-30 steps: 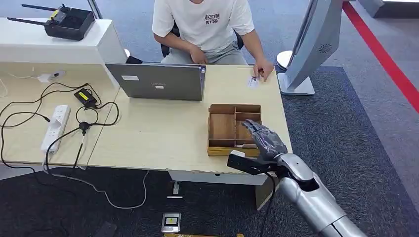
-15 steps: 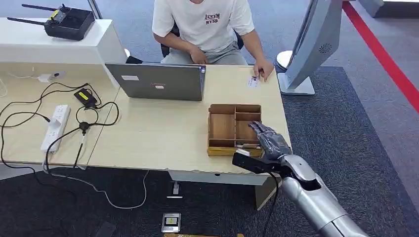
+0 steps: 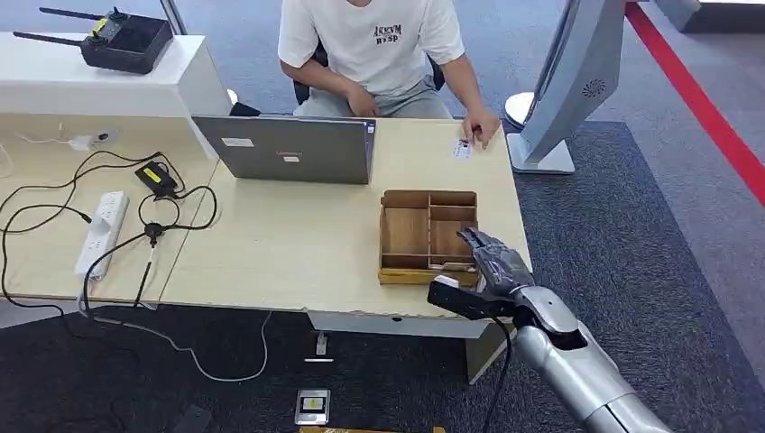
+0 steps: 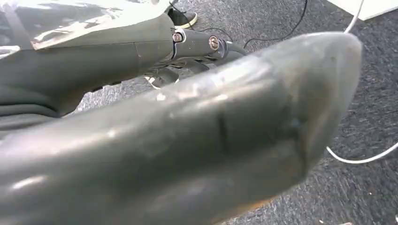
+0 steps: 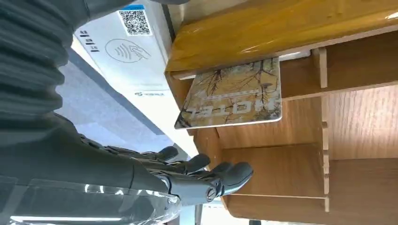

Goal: Pass the card to the sensor for recognition and then transmit it.

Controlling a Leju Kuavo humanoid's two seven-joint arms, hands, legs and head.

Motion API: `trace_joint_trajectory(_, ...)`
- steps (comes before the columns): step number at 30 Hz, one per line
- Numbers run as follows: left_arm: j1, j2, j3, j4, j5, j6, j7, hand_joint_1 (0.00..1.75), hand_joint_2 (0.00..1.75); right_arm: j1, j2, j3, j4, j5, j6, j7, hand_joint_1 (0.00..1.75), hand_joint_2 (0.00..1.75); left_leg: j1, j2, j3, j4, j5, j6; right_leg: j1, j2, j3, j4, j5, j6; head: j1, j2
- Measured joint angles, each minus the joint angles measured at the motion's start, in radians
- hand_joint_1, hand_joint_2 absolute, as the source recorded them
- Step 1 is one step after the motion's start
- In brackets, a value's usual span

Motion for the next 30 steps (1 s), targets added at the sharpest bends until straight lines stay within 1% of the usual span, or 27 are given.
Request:
trace_joint_trajectory(14, 0.000, 0.000, 0.000, 0.000, -0.005, 0.000, -0.009, 0.00, 0.00, -0.014, 0.017, 0.000, -0.020, 0.002, 0.004, -0.001, 0.00, 1.75, 0.000, 0.000, 0.000, 0.000, 0.000, 0.000, 0.000, 0.000, 0.000, 0.000, 0.000, 0.000, 0.000, 0.000)
trace_joint_trajectory(30, 0.000, 0.000, 0.000, 0.000, -0.002, 0.001, 0.001, 0.00, 0.00, -0.014, 0.025, 0.000, -0.012, 0.004, 0.005, -0.003, 0.00, 1.75, 0.000, 0.000, 0.000, 0.000, 0.000, 0.000, 0.000, 0.000, 0.000, 0.000, 0.000, 0.000, 0.000, 0.000)
